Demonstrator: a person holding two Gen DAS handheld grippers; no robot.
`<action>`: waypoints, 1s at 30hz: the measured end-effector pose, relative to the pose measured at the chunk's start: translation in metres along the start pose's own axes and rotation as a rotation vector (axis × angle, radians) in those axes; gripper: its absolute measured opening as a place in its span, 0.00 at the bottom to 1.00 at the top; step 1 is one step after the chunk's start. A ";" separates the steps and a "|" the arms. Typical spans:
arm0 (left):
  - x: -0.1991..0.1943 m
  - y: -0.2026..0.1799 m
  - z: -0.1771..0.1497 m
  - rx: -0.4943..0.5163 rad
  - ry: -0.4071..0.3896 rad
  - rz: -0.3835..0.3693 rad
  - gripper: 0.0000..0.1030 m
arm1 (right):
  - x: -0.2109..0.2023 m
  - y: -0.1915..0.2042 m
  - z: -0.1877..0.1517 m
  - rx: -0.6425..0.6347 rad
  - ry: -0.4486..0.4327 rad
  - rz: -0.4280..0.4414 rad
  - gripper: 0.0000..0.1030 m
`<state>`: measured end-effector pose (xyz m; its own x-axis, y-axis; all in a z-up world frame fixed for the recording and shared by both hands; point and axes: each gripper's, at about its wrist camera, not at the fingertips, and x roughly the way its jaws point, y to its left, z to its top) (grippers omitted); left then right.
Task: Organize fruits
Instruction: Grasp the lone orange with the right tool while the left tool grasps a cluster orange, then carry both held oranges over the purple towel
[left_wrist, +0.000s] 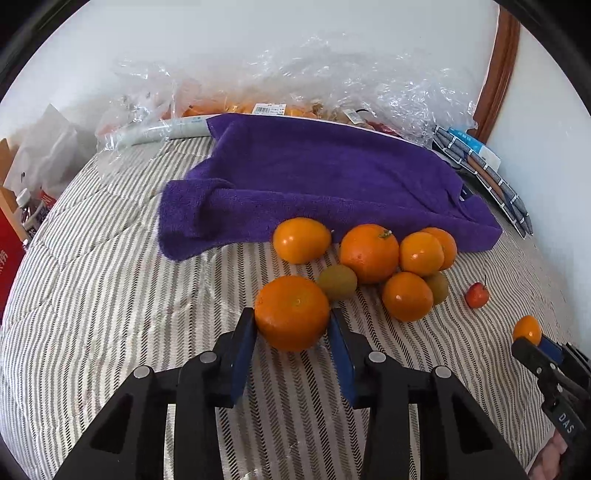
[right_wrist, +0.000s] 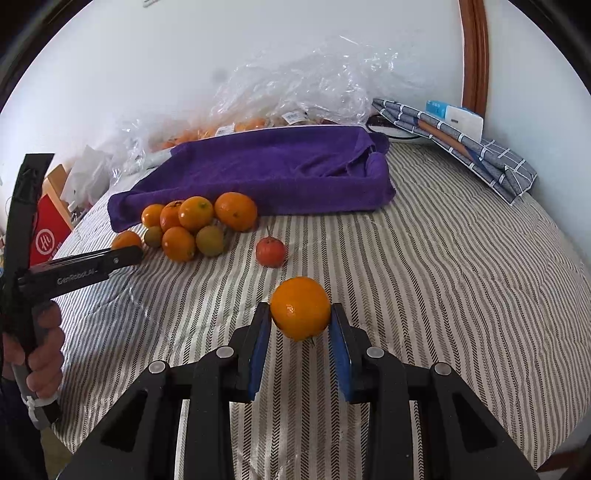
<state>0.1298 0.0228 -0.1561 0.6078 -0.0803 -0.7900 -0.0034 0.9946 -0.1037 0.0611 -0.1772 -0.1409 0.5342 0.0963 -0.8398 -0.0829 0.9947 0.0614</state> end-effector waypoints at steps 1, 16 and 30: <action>-0.002 0.002 0.000 -0.006 -0.002 0.002 0.36 | 0.001 0.000 0.002 0.002 0.002 -0.002 0.31; -0.049 0.031 0.040 -0.077 -0.101 0.017 0.36 | 0.002 0.005 0.072 0.019 -0.046 -0.025 0.31; -0.028 0.010 0.120 -0.075 -0.208 -0.027 0.36 | 0.024 0.000 0.150 0.024 -0.136 -0.050 0.31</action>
<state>0.2077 0.0424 -0.0621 0.7595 -0.0833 -0.6452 -0.0399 0.9839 -0.1740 0.2002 -0.1690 -0.0800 0.6467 0.0493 -0.7611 -0.0342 0.9988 0.0356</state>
